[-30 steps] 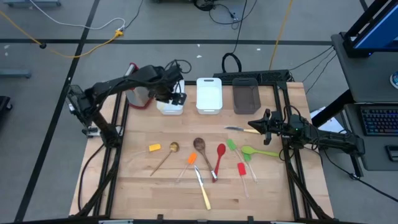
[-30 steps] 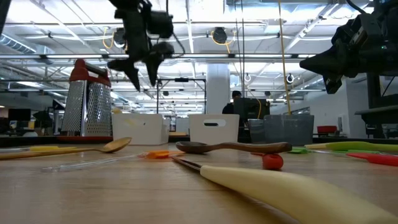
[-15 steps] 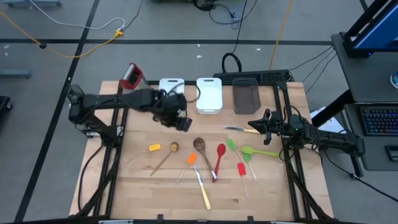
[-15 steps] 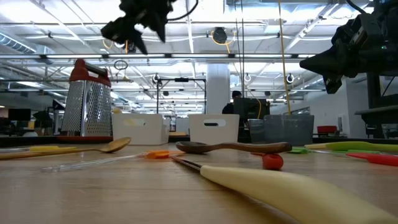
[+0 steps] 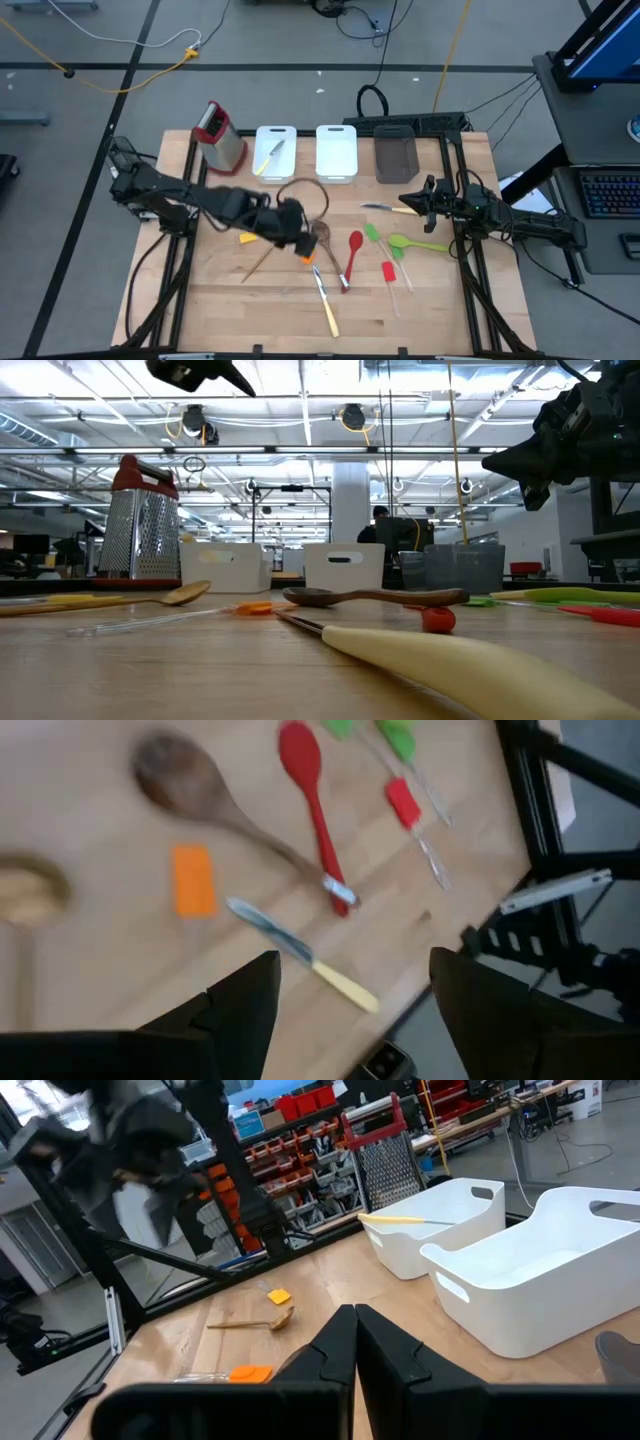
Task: Pick & Place Kitchen Items
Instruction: Put the bottom yellow knife into the left white bin
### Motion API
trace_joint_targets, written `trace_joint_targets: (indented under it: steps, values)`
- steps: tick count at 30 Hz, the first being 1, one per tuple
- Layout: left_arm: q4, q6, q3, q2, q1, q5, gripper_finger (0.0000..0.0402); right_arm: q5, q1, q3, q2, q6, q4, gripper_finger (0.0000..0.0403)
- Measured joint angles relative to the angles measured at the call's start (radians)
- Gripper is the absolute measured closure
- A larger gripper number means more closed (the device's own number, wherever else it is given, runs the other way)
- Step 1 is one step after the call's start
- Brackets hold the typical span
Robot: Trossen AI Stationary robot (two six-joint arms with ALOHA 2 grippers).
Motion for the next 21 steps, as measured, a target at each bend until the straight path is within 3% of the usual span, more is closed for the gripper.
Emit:
trace_joint_targets:
  steps: [11, 21]
  values:
    - [0.163, -0.389, 0.0, 0.19, -0.161, -0.015, 0.0184, 0.0, 0.0, 0.0, 0.0, 0.0, -0.001, 0.0399]
    - [0.398, -0.724, 0.001, 0.355, -0.226, -0.1, 0.0189, 0.0, 0.0, 0.0, 0.0, 0.0, -0.007, 0.0399]
